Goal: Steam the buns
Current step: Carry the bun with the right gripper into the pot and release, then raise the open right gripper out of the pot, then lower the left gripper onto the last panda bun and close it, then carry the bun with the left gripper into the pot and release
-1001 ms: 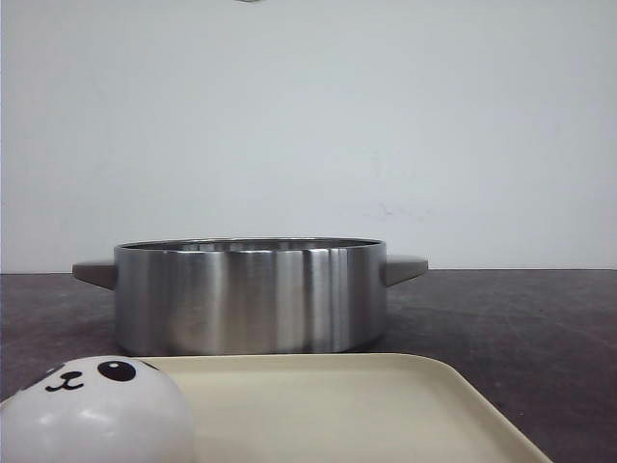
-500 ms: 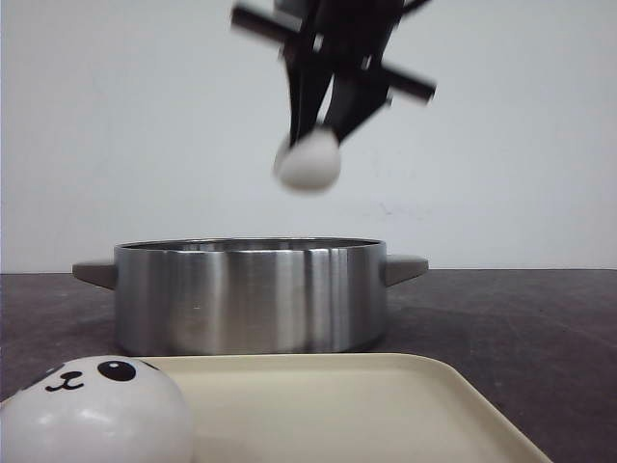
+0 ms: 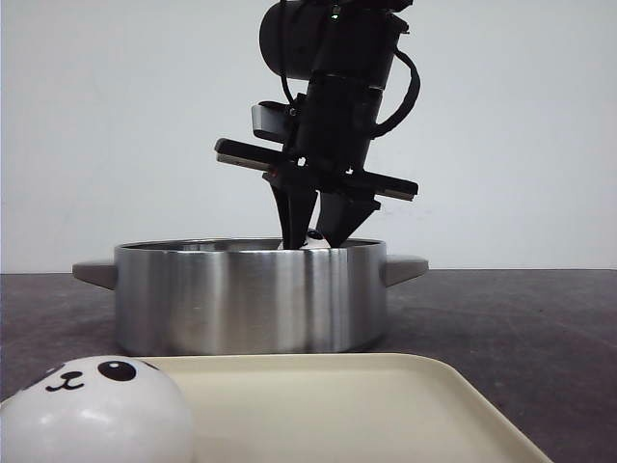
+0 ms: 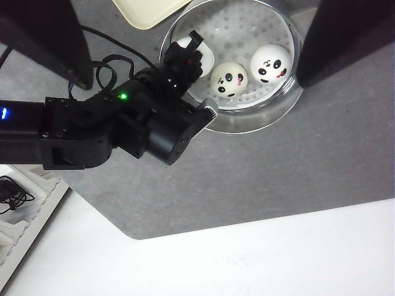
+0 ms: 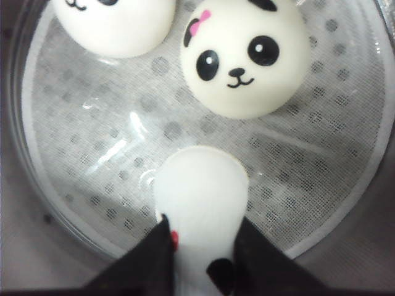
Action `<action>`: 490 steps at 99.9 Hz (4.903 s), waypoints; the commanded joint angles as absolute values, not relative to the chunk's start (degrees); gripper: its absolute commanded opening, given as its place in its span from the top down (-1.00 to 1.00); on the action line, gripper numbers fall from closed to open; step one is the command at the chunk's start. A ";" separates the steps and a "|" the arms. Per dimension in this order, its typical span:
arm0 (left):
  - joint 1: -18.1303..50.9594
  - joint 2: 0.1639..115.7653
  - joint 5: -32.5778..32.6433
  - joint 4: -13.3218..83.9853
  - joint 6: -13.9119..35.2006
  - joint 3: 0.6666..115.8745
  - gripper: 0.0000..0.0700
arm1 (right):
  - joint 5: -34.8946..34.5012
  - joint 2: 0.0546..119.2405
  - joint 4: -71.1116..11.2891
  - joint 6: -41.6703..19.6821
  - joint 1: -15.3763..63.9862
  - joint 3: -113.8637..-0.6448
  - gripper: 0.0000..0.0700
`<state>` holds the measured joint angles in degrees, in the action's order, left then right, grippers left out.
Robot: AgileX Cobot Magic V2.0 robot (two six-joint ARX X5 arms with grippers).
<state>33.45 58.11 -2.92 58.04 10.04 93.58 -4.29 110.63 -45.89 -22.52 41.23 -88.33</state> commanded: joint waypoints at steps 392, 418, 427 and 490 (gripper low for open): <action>46.17 75.94 4.99 48.05 6.26 80.16 1.00 | 46.04 56.88 -70.81 -26.61 69.30 -97.82 0.99; 36.10 86.74 2.70 47.48 2.98 80.16 1.00 | 46.76 56.88 -70.85 -26.72 69.30 -97.82 0.99; 34.87 90.91 2.22 46.39 3.01 80.16 1.00 | 46.78 56.88 -71.35 -27.49 69.30 -97.82 0.99; 33.71 104.79 -1.74 45.08 8.91 80.16 -0.20 | 48.29 56.88 -77.01 -33.15 69.30 -97.82 0.99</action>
